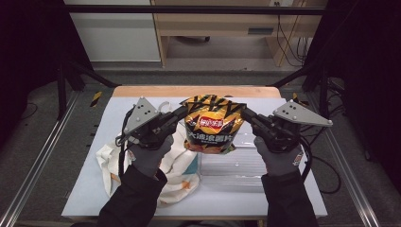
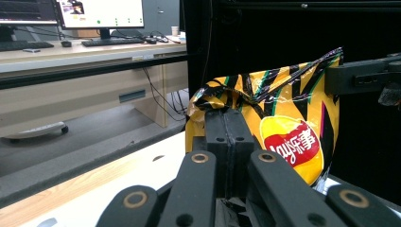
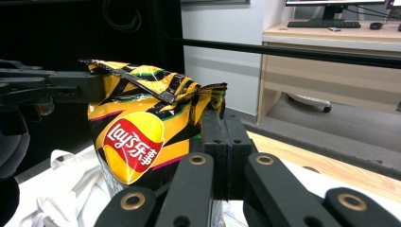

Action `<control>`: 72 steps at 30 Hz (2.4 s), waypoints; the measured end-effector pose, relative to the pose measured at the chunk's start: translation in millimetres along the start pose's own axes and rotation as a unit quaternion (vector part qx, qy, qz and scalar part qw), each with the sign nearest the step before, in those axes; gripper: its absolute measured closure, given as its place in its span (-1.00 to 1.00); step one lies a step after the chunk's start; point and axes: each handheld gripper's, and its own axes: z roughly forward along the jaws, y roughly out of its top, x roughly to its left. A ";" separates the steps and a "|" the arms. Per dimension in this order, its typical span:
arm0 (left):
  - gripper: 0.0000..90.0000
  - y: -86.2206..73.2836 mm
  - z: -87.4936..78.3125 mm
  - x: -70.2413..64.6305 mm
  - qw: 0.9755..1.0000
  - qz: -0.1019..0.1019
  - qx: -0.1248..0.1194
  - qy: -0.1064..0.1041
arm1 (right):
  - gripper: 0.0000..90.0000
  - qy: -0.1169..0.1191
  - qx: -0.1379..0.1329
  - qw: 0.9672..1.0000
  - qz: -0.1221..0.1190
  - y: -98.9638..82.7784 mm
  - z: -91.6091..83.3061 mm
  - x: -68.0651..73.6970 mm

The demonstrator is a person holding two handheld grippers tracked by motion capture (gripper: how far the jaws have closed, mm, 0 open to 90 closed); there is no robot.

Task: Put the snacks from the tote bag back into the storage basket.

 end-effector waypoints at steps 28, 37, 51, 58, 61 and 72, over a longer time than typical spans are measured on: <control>1.00 -16.2 48.5 -20.3 1.000 -0.005 0.019 -0.022 | 1.00 -0.034 0.010 0.999 0.016 -21.4 -16.7 -38.6; 1.00 -26.9 56.5 -20.9 0.999 -0.010 0.029 -0.023 | 1.00 -0.042 0.020 0.999 0.017 -30.5 -13.7 -44.9; 1.00 -54.6 66.4 -13.9 0.998 -0.020 0.052 -0.012 | 1.00 -0.041 0.046 0.998 0.026 -54.6 4.9 -51.6; 1.00 -68.6 72.6 -8.9 0.997 -0.026 0.070 -0.003 | 1.00 -0.044 0.065 0.997 0.029 -67.3 16.6 -54.0; 1.00 -73.7 75.1 -6.2 0.997 -0.027 0.077 0.000 | 1.00 -0.046 0.073 0.996 0.030 -72.8 22.0 -54.5; 1.00 -84.1 81.8 -3.6 0.995 -0.028 0.090 0.008 | 1.00 -0.051 0.085 0.995 0.028 -83.7 32.1 -57.7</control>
